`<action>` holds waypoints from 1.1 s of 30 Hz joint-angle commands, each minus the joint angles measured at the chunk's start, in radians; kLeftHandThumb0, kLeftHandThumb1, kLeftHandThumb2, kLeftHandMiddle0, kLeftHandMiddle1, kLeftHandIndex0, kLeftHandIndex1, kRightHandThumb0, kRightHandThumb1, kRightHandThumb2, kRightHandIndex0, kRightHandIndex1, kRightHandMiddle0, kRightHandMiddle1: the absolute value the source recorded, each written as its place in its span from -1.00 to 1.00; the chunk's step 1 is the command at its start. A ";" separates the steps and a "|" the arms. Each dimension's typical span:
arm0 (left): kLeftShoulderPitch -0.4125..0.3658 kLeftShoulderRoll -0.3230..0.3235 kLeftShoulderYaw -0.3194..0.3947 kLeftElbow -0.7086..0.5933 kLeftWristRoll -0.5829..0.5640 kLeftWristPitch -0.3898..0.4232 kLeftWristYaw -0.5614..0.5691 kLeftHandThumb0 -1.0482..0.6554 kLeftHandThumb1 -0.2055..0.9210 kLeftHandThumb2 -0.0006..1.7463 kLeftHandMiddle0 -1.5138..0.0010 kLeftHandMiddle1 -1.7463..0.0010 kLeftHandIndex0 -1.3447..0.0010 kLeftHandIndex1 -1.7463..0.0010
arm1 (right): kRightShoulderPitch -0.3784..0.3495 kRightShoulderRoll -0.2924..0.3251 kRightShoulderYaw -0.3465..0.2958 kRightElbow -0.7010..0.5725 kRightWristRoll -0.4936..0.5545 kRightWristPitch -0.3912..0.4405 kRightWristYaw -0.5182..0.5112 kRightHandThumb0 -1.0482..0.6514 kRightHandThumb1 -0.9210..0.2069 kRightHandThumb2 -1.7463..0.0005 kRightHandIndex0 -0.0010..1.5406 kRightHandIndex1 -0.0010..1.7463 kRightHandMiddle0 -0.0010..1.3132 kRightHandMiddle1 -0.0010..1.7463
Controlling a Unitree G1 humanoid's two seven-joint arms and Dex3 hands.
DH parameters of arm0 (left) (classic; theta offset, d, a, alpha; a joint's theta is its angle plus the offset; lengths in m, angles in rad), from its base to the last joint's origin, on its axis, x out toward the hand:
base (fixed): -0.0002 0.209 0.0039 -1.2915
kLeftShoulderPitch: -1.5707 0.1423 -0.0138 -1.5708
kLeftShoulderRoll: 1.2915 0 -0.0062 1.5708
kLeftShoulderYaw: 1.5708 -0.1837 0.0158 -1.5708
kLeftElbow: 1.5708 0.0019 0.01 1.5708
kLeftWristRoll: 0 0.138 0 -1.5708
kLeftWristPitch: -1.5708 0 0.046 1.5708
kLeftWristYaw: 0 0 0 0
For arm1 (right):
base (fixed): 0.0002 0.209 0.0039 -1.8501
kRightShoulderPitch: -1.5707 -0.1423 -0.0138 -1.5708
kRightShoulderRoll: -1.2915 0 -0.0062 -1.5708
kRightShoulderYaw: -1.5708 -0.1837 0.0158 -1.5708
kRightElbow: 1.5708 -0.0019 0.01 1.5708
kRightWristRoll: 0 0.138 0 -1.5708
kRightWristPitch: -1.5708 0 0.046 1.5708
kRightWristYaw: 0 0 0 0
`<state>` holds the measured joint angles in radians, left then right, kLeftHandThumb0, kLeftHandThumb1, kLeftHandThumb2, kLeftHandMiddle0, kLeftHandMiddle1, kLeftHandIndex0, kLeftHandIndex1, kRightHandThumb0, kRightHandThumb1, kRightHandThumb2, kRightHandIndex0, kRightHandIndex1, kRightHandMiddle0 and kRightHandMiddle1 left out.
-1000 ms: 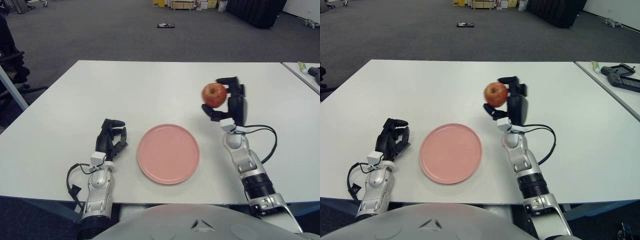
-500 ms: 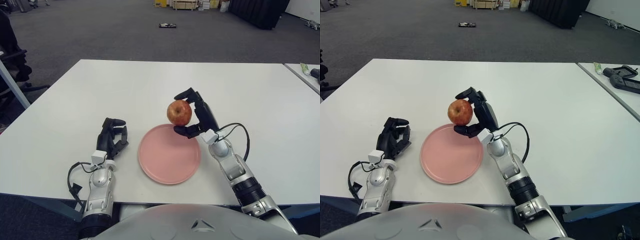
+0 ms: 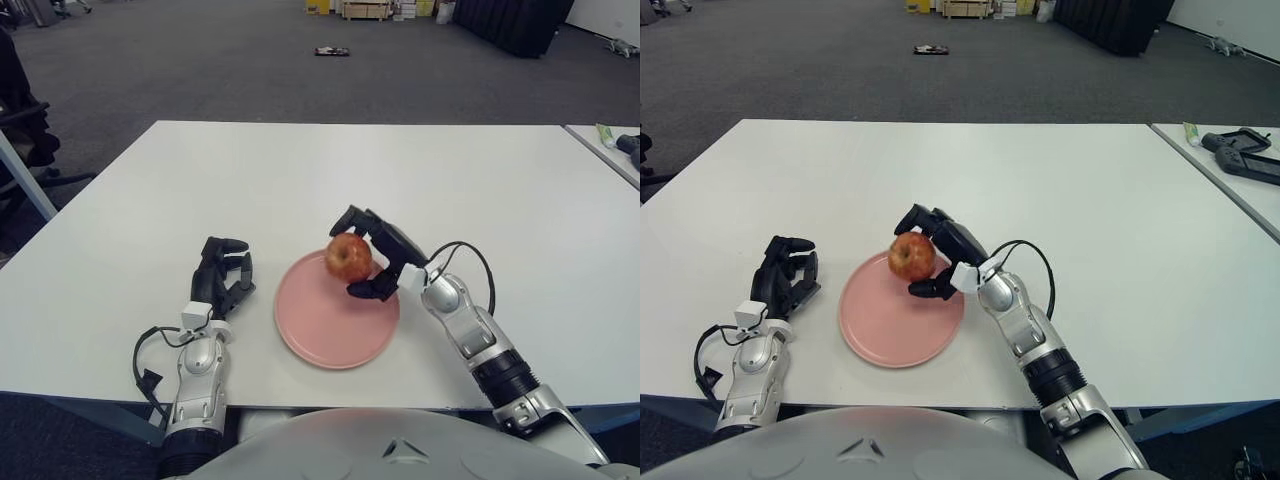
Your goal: Put the apple into the plate.
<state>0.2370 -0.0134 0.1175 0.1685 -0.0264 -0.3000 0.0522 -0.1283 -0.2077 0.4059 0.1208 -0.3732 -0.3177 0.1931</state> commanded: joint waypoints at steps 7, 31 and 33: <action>0.025 -0.004 -0.004 0.042 0.004 0.048 0.006 -0.21 0.65 -0.08 0.24 -1.00 0.53 -1.00 | -0.020 -0.028 0.036 -0.057 -0.052 0.120 0.107 -0.37 0.26 -0.66 0.62 1.00 0.06 1.00; 0.012 0.001 0.001 0.066 0.002 0.032 0.008 -0.21 0.70 -0.13 0.27 -1.00 0.56 -1.00 | -0.034 -0.136 0.081 -0.107 -0.206 0.072 0.125 -0.75 -0.20 0.06 -0.98 -0.78 -0.97 -0.38; 0.011 0.001 0.002 0.065 0.004 0.035 0.011 -0.21 0.70 -0.12 0.26 -1.00 0.56 -1.00 | -0.028 -0.141 0.072 -0.131 -0.201 0.054 0.123 -0.79 -0.22 0.11 -0.99 -0.89 -0.99 -0.60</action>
<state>0.2289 -0.0080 0.1189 0.1826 -0.0260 -0.3075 0.0566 -0.1380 -0.3313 0.4877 0.0178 -0.5645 -0.2379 0.3331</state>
